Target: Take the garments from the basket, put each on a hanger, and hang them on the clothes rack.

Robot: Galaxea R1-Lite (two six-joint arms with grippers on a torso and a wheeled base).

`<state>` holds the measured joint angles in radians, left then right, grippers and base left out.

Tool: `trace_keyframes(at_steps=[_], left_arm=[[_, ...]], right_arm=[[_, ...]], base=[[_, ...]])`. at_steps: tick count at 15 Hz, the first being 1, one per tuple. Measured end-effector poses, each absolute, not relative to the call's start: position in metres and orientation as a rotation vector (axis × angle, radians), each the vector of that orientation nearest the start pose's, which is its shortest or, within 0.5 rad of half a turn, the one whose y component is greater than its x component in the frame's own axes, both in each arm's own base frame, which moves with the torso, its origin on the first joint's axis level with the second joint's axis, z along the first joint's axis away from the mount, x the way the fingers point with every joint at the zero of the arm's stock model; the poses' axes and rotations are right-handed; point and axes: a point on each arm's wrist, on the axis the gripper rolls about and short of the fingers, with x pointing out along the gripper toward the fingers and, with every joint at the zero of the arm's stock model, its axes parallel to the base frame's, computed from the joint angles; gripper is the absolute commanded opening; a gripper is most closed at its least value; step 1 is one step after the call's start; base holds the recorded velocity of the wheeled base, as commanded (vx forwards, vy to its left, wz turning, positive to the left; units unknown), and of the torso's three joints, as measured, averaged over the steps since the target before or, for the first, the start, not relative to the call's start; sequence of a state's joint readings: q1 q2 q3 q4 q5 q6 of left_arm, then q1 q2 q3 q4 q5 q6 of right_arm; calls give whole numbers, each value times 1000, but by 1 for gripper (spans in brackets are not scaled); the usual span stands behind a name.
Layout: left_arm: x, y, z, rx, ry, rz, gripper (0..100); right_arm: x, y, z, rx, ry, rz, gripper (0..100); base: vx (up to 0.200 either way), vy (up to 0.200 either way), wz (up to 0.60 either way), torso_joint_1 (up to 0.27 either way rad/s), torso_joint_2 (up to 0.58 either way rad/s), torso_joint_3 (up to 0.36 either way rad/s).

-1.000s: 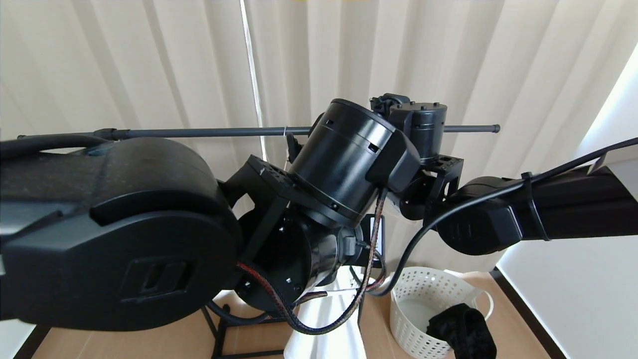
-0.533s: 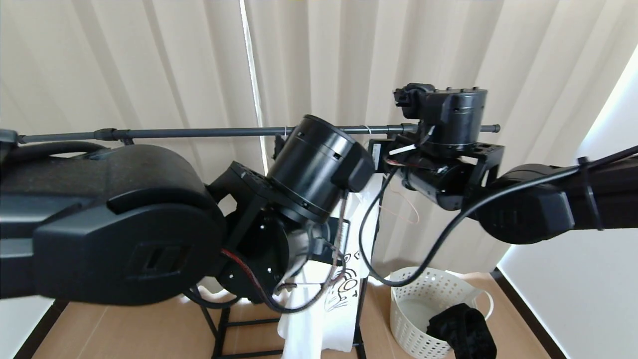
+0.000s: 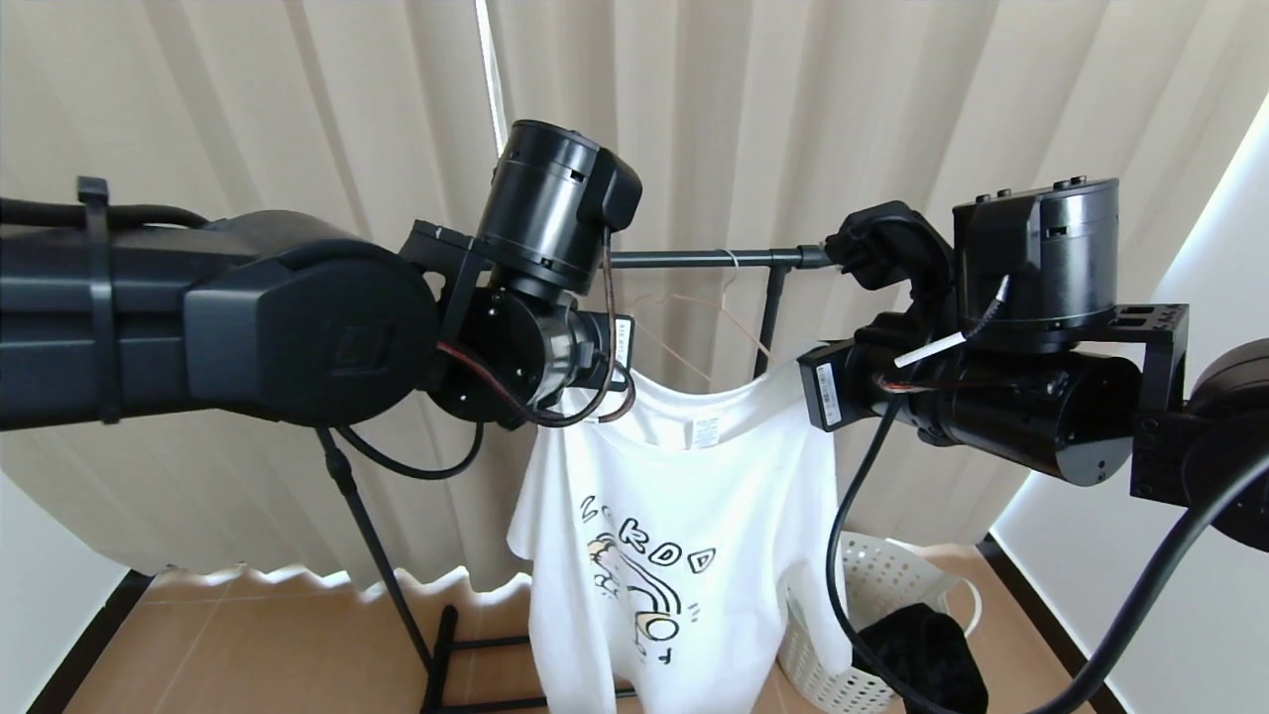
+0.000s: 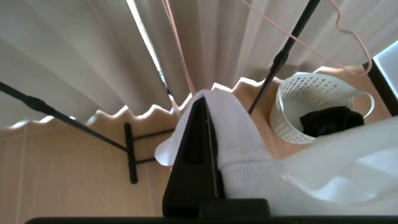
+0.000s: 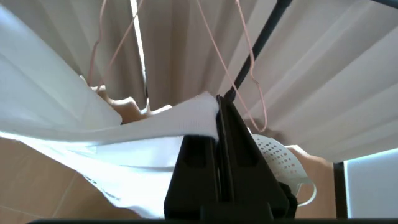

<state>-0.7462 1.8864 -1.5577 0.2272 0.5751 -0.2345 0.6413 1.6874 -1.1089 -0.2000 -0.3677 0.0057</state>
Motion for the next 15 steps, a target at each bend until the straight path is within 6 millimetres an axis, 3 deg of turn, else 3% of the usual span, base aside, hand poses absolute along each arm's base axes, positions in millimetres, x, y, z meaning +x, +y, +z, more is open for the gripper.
trace_keyframes(at_steps=[6, 9, 10, 15], left_arm=[[287, -246, 249, 84, 429, -106, 0], [288, -247, 263, 56, 390, -111, 0], [288, -248, 266, 50, 382, -113, 0], [291, -250, 273, 26, 357, -115, 0]], right_arm=[[255, 181, 231, -178, 323, 249, 0], [255, 181, 231, -183, 323, 242, 0], [255, 180, 230, -186, 326, 236, 100], [252, 178, 224, -227, 340, 240, 100]], base=[[0, 0, 0, 0, 0, 0], [0, 0, 0, 0, 0, 0], [0, 0, 0, 0, 0, 0], [0, 0, 0, 0, 0, 0]])
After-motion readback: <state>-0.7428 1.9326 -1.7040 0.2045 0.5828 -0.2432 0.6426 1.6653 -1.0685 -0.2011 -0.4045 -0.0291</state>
